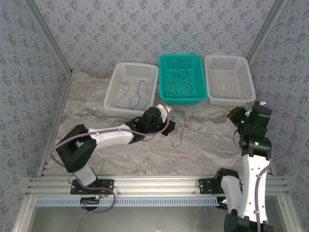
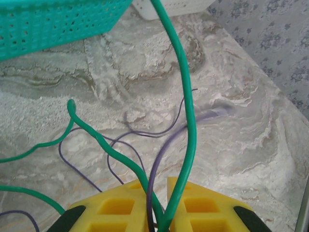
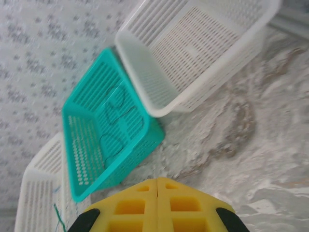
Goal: Untangle the cables
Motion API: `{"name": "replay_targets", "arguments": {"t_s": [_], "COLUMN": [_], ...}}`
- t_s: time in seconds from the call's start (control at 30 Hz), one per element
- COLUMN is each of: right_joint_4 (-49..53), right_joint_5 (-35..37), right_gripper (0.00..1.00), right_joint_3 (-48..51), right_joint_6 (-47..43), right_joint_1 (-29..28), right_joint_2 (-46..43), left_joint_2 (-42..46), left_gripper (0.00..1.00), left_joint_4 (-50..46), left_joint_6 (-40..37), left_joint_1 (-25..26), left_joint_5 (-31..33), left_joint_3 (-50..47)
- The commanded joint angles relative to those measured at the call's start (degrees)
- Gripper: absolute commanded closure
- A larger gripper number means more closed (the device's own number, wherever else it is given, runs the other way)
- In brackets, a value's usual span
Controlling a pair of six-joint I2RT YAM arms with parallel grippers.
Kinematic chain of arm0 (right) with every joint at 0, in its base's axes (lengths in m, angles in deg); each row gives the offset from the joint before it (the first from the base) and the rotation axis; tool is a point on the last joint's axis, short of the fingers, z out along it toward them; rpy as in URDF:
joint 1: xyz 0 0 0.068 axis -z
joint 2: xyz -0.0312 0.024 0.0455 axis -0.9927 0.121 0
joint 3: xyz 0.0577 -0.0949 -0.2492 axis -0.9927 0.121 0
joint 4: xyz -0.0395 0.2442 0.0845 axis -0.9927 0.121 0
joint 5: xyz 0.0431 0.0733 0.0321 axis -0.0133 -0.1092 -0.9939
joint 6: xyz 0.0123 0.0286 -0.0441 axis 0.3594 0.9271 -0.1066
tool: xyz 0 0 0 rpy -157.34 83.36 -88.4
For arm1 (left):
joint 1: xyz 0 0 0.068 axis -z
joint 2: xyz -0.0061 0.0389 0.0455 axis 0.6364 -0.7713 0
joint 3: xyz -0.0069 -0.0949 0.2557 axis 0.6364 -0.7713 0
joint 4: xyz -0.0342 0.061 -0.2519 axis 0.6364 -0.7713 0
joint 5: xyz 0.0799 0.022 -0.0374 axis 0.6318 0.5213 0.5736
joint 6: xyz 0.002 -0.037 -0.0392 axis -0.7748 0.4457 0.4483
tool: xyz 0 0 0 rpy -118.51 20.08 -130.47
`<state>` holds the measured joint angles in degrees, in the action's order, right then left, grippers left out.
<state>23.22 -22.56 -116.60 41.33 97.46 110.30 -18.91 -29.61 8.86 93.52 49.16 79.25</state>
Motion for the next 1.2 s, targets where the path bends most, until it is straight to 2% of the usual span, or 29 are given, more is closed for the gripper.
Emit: {"name": "replay_targets", "arguments": {"t_s": [0.0,0.07,0.13,0.17,0.23,0.33,0.47,0.57,0.6,0.67,0.77,0.93,1.03,1.17], "right_joint_4": [1.2,-1.9,-6.3,-8.6,-11.3,-7.2,-5.8,-12.2,-15.2,-15.5,-12.5,-22.6,-29.6,-42.0], "right_joint_5": [4.1,-1.3,-10.6,-15.5,-20.8,-20.2,-16.9,-18.5,-19.1,-16.1,-2.2,7.1,8.9,10.6], "right_gripper": [1.0,1.0,1.0,0.92,0.72,0.57,0.37,0.34,0.34,0.32,0.31,0.39,0.39,0.33], "right_joint_3": [-2.3,-2.1,-2.0,-1.3,-0.3,-1.2,1.3,5.9,7.0,7.1,7.6,18.1,23.7,30.0], "right_joint_6": [0.7,0.0,-1.9,-2.0,-1.1,-0.8,10.0,18.0,17.4,10.6,-0.8,-14.5,-23.2,-37.3], "right_joint_1": [0.6,0.6,0.4,-0.1,-2.6,-10.1,-20.5,-25.8,-27.0,-28.9,-32.3,-36.6,-39.6,-44.5], "right_joint_2": [-1.1,-0.6,0.5,1.4,4.0,9.2,14.7,17.2,17.9,18.6,17.0,10.8,8.2,9.0], "left_joint_2": [1.9,2.0,2.2,2.3,2.4,2.3,2.0,1.8,1.8,1.8,2.2,2.8,2.7,2.1], "left_gripper": [0.85,0.86,0.86,0.86,0.86,0.86,0.86,0.86,0.86,0.86,0.86,0.86,0.86,0.86], "left_joint_4": [0.4,1.7,2.4,2.4,2.5,3.0,3.4,3.3,3.3,2.9,2.3,2.0,2.1,2.4], "left_joint_6": [0.7,1.0,1.1,1.0,0.7,0.4,0.3,-0.1,-0.3,-0.6,-1.0,-1.2,-1.2,-1.2], "left_joint_1": [-0.1,-0.1,-0.1,-0.1,-0.1,-0.1,-0.1,-0.1,-0.1,-0.1,-0.1,-0.1,-0.1,-0.1], "left_joint_5": [-0.2,-1.5,-2.1,-2.1,-1.5,-0.6,-0.6,-0.6,-0.7,-0.8,-0.6,-0.1,-0.2,-0.7], "left_joint_3": [-0.1,-0.6,-0.8,-0.8,-0.8,-0.7,-0.3,0.0,0.2,0.5,0.4,-0.3,-0.2,0.5]}}
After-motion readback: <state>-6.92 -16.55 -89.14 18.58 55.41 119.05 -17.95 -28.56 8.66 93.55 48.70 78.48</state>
